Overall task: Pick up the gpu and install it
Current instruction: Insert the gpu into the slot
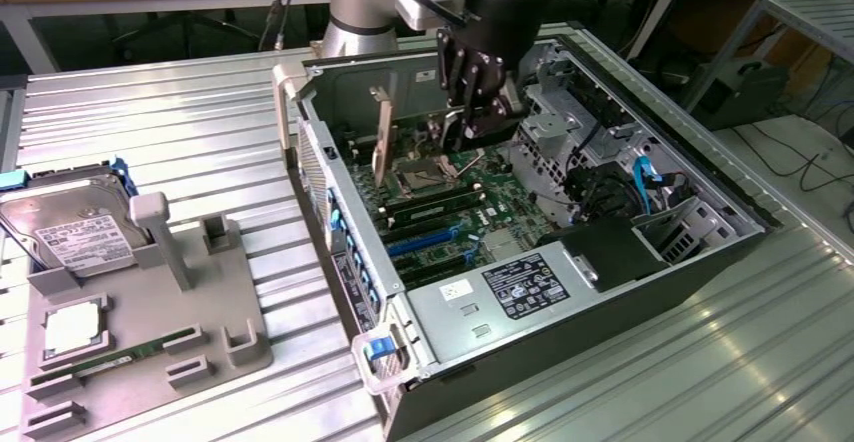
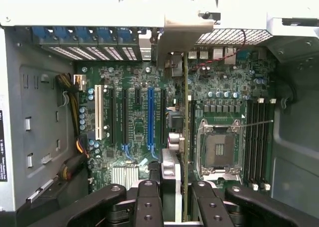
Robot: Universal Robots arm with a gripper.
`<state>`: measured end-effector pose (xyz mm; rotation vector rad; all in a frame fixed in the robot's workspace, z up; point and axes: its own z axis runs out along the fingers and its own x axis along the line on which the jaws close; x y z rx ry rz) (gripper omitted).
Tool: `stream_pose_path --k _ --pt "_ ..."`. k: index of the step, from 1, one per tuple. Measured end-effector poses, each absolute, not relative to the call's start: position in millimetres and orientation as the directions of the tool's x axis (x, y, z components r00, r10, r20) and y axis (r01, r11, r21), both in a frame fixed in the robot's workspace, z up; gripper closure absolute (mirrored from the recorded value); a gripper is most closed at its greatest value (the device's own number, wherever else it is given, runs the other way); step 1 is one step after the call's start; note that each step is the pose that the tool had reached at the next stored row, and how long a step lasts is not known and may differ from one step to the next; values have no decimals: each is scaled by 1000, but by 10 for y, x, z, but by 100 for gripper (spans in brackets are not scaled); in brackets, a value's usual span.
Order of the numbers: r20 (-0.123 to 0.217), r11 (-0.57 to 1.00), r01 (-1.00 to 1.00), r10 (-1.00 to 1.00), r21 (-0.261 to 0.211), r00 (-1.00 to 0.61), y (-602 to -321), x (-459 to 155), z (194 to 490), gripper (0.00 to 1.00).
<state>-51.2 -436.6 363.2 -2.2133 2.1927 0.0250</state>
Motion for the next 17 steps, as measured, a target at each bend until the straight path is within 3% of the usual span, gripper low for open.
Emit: stream_pose_path --k 17 --pt "-29 20 -1000 -999 -7 -19 -4380 -560 3490 72"
